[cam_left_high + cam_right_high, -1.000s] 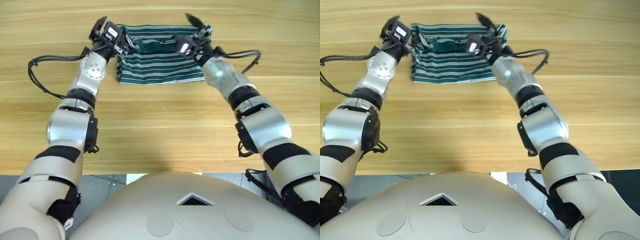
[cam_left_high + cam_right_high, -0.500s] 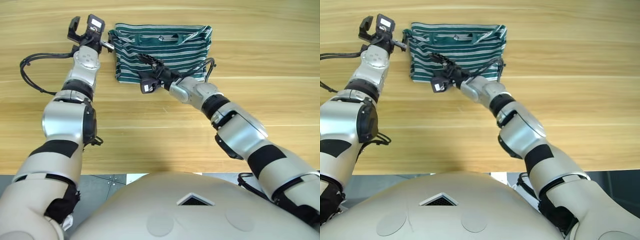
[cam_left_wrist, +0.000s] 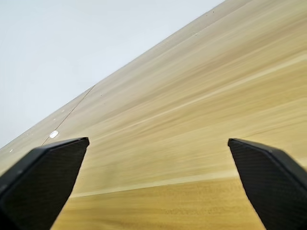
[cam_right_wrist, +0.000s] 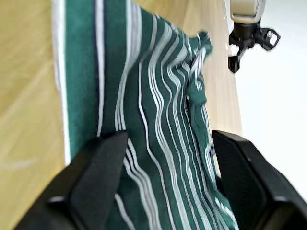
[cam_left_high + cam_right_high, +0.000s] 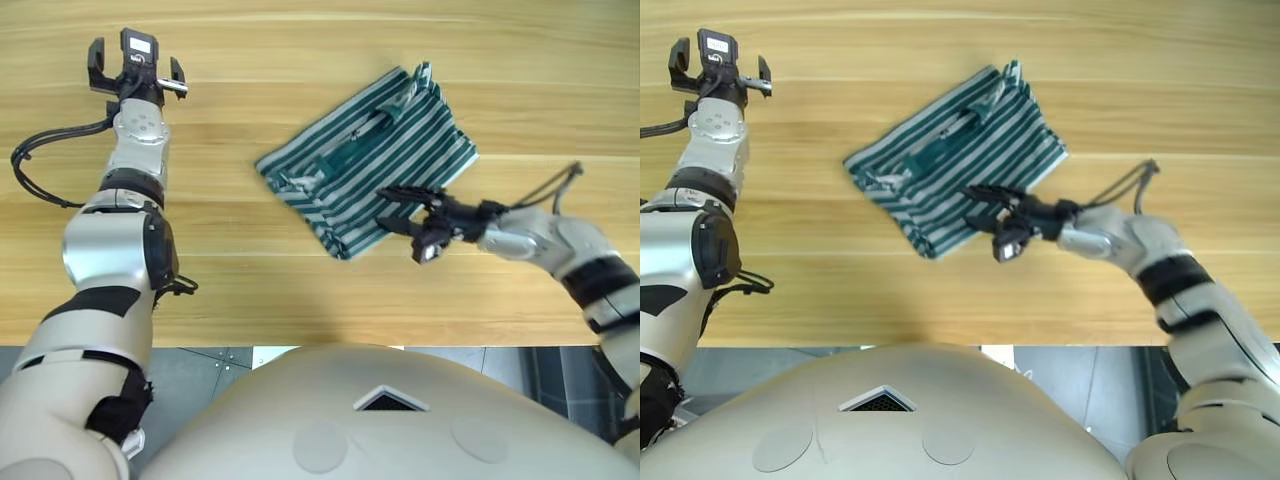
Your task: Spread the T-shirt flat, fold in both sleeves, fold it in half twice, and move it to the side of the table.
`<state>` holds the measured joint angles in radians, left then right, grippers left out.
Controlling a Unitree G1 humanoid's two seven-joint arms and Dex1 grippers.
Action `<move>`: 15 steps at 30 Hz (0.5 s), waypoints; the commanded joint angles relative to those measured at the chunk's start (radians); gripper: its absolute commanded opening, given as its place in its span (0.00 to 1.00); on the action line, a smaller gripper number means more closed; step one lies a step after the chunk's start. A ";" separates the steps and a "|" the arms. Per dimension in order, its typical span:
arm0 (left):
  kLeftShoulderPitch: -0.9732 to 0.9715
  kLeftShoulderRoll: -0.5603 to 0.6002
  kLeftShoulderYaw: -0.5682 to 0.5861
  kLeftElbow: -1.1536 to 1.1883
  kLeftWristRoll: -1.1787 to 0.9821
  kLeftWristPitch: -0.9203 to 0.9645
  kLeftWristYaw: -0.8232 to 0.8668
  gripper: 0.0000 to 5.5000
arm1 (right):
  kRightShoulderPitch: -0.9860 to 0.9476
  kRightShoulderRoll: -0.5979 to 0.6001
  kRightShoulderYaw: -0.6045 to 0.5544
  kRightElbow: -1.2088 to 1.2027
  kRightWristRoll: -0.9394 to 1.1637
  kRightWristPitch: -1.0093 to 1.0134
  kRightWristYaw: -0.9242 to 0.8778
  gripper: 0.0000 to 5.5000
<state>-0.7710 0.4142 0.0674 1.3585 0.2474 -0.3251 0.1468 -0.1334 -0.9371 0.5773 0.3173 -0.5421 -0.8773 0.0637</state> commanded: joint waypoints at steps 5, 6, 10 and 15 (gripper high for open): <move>0.102 0.035 -0.084 -0.070 0.073 -0.232 0.043 0.98 | 0.013 0.004 -0.230 -0.103 0.234 0.029 0.042 0.58; 0.128 0.028 -0.102 -0.101 0.085 -0.299 0.050 0.98 | -0.026 0.066 -0.220 -0.119 0.326 -0.012 0.060 0.58; 0.348 -0.015 -0.187 -0.403 0.142 -0.542 0.070 0.98 | -0.170 0.328 -0.198 -0.073 0.498 0.010 0.118 0.58; 0.547 -0.132 -0.282 -0.682 0.162 -0.515 0.016 0.98 | -0.226 0.469 -0.244 0.030 0.398 0.088 0.089 0.58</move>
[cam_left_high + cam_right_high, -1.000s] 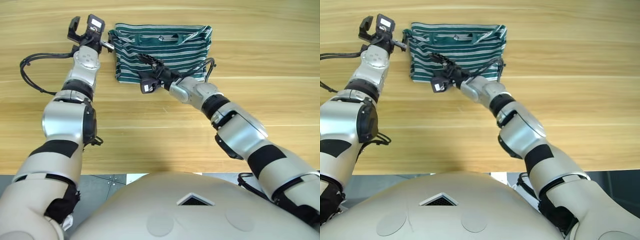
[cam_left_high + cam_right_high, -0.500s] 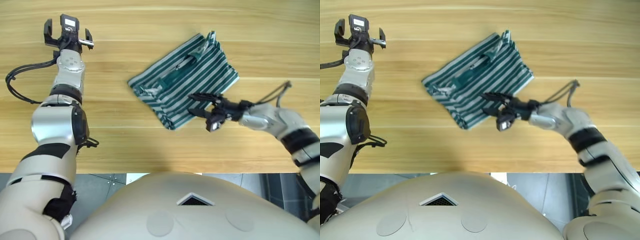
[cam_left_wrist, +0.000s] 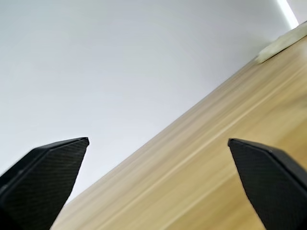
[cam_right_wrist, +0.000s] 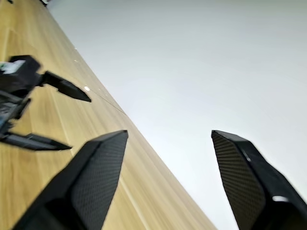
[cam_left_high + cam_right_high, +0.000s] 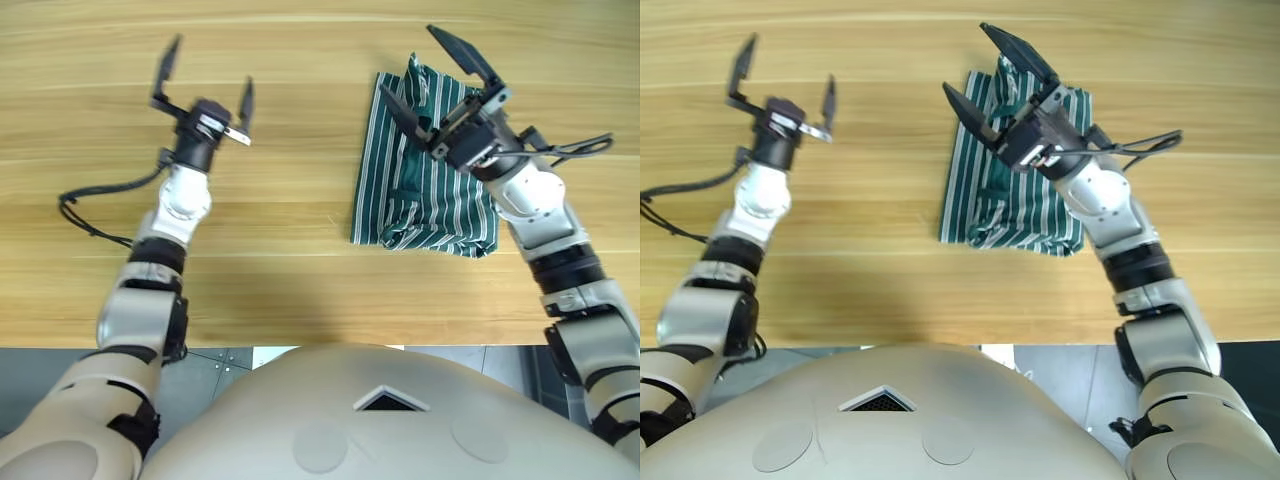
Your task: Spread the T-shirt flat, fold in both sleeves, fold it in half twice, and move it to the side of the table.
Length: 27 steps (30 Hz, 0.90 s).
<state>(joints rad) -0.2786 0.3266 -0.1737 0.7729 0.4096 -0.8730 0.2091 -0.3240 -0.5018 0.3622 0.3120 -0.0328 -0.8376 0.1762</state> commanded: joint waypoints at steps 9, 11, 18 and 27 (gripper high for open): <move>-0.024 -0.042 -0.056 0.046 0.067 0.113 0.015 0.98 | 0.487 -0.388 -0.410 -0.425 -0.323 0.080 0.112 0.58; -0.053 -0.045 -0.053 0.096 0.074 0.125 0.044 0.98 | 0.598 -0.405 -0.465 -0.494 -0.335 0.116 0.142 0.58; -0.091 -0.055 -0.061 0.139 0.083 0.116 0.104 0.98 | 0.490 -0.262 -0.197 -0.321 -0.523 0.142 0.194 0.58; -0.078 -0.055 -0.066 0.145 0.085 0.114 0.124 0.98 | 0.326 -0.226 -0.106 -0.105 -0.610 0.094 0.115 0.58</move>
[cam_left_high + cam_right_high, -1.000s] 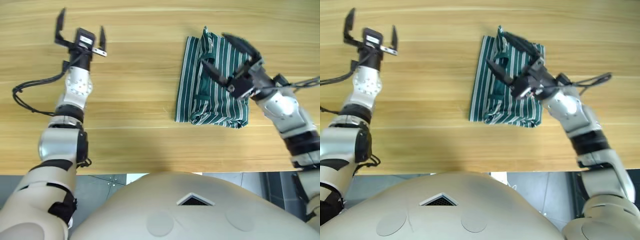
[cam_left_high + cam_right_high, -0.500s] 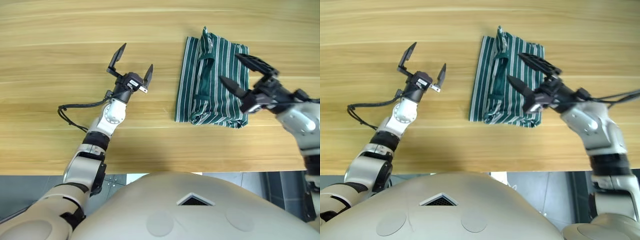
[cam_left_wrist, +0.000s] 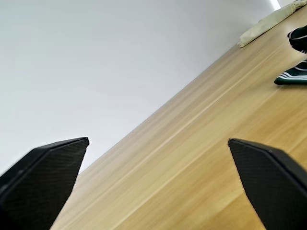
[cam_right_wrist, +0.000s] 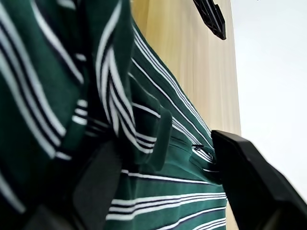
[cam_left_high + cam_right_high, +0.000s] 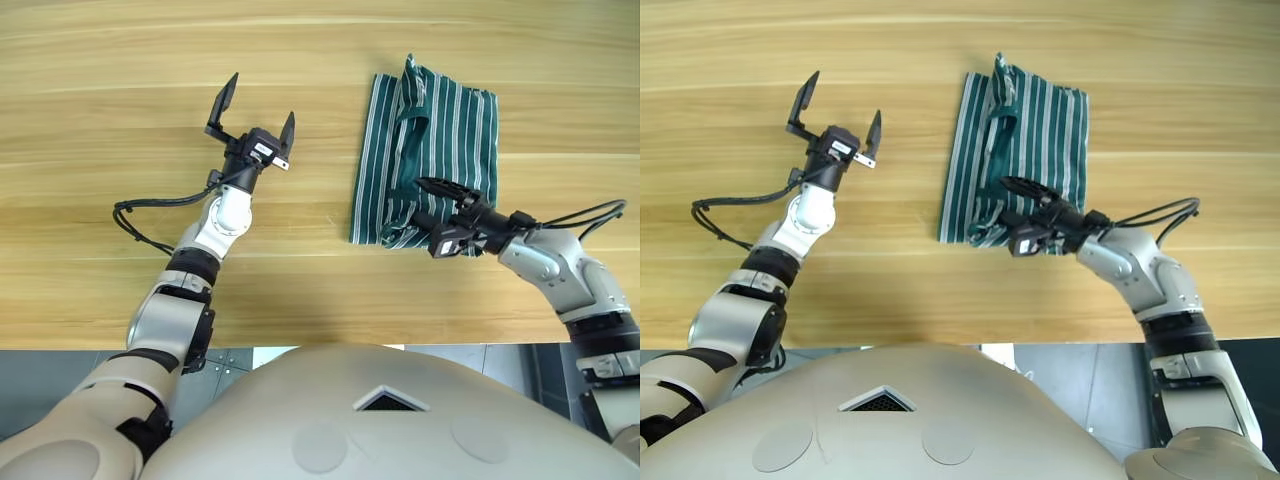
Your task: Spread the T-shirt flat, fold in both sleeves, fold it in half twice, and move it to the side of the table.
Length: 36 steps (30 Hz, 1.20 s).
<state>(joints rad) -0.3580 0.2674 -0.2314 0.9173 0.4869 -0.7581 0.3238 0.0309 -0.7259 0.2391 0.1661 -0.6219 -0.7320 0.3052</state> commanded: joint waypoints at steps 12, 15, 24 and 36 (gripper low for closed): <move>-0.029 -0.040 -0.017 0.063 0.000 0.003 0.015 0.98 | -0.143 0.041 0.014 -0.002 0.028 -0.080 -0.084 0.58; -0.044 -0.056 -0.022 0.095 0.000 0.003 0.024 0.98 | -0.201 0.061 0.012 0.033 -0.009 -0.076 -0.132 0.58; -0.071 -0.090 -0.036 0.151 0.001 -0.002 0.046 0.98 | -0.235 0.075 0.042 0.096 -0.029 -0.091 -0.173 0.58; -0.135 -0.019 -0.072 0.008 -0.039 -0.186 -0.097 0.98 | -0.234 -0.014 -0.169 0.290 0.038 0.025 -0.407 0.58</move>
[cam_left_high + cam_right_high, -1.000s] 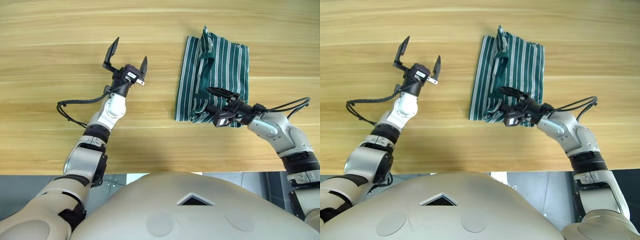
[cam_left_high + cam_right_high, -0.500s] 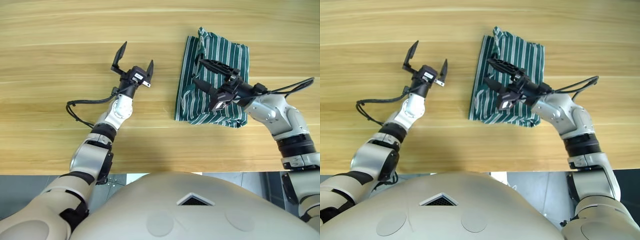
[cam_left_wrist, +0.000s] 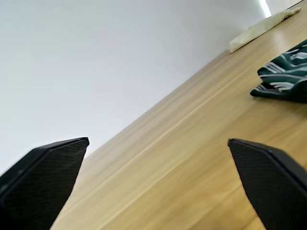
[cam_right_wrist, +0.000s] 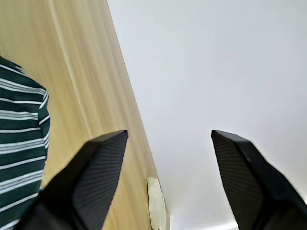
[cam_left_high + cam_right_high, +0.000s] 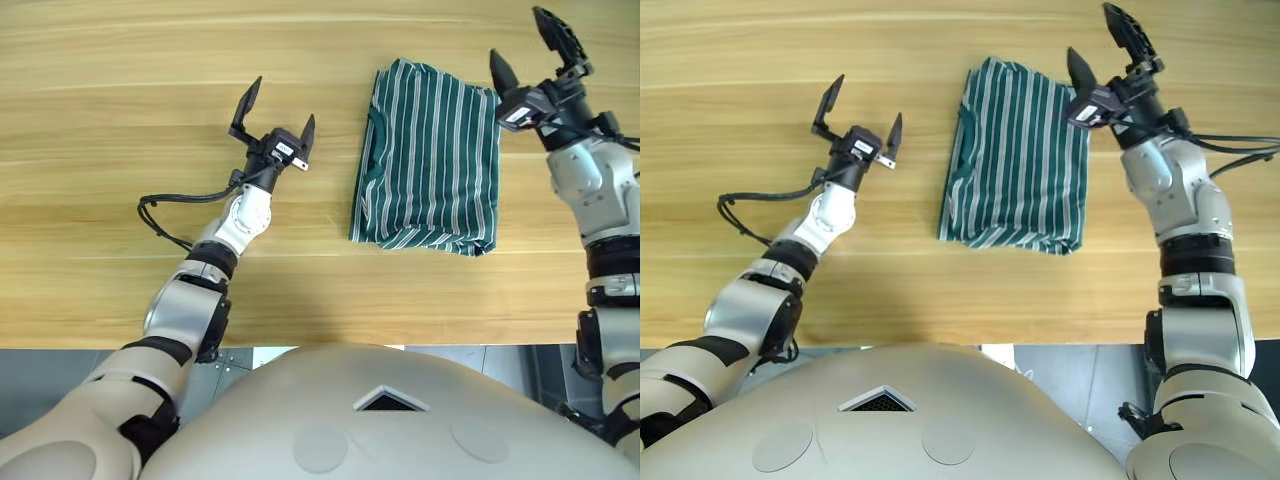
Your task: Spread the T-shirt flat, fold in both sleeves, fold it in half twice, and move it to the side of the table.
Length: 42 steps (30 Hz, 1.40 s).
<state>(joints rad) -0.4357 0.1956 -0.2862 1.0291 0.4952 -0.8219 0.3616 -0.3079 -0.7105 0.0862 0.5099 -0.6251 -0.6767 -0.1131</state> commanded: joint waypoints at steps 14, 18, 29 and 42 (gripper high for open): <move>-0.244 0.023 -0.526 -0.024 0.402 -0.094 -0.530 0.98 | -0.005 0.021 0.041 -0.015 0.009 0.009 -0.015 0.58; -0.179 0.127 -0.502 -0.031 0.356 -0.073 -0.508 0.98 | -0.032 0.030 0.068 -0.001 -0.006 0.004 -0.006 0.58; 0.340 0.385 -0.315 -0.464 0.027 0.060 -0.557 0.98 | 0.029 -0.021 0.117 -0.035 -0.037 0.002 0.037 0.58; 0.327 0.367 -0.146 -0.646 -0.020 0.220 -0.513 0.98 | 0.310 0.089 0.267 -0.492 0.005 0.034 0.241 0.58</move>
<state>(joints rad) -0.1288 0.5488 -0.4413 0.3720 0.4377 -0.6380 -0.1420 -0.0287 -0.6621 0.3115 0.0642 -0.5765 -0.6814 0.1046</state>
